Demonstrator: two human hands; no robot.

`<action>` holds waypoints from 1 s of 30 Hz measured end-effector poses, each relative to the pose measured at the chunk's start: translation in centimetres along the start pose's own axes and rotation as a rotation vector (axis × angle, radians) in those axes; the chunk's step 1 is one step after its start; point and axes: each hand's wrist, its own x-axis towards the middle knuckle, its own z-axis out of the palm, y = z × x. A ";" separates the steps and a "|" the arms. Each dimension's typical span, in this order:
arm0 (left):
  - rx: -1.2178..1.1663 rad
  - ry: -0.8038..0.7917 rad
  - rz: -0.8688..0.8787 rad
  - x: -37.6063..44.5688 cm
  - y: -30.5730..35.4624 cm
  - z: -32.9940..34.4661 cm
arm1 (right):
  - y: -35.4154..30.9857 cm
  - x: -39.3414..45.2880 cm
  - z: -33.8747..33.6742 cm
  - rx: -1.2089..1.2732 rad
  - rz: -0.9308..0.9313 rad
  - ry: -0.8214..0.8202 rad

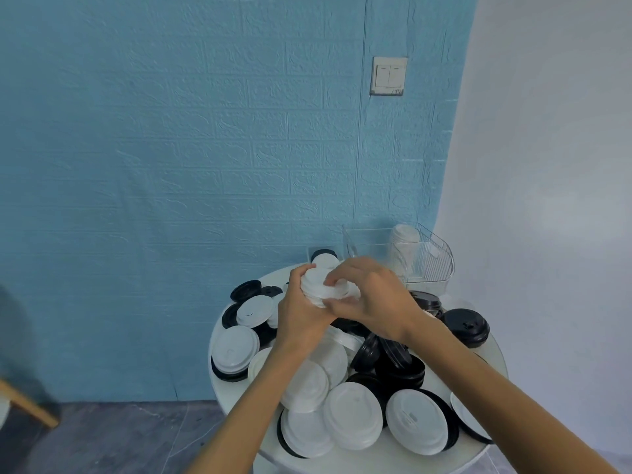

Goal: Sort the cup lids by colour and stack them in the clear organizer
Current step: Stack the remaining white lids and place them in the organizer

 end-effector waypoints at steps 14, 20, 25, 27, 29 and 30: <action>-0.073 0.077 0.045 -0.3 0.6 0.5 | 0.6 1.3 0.3 0.420 0.209 -0.075; -0.098 0.090 0.063 -0.7 0.2 1.0 | 1.1 1.4 0.2 0.378 0.191 -0.146; -0.082 0.137 0.056 0.2 -0.6 0.0 | 3.0 0.8 -0.1 0.416 0.295 -0.221; -0.070 0.160 0.059 0.5 -0.9 -0.5 | 3.6 0.3 -0.1 0.298 0.325 -0.371; -0.085 0.178 0.049 0.6 -1.1 -0.9 | 3.6 0.0 0.4 0.179 0.335 -0.573; -0.095 0.185 0.047 0.6 -1.2 -1.1 | 3.7 -0.1 0.9 0.123 0.332 -0.631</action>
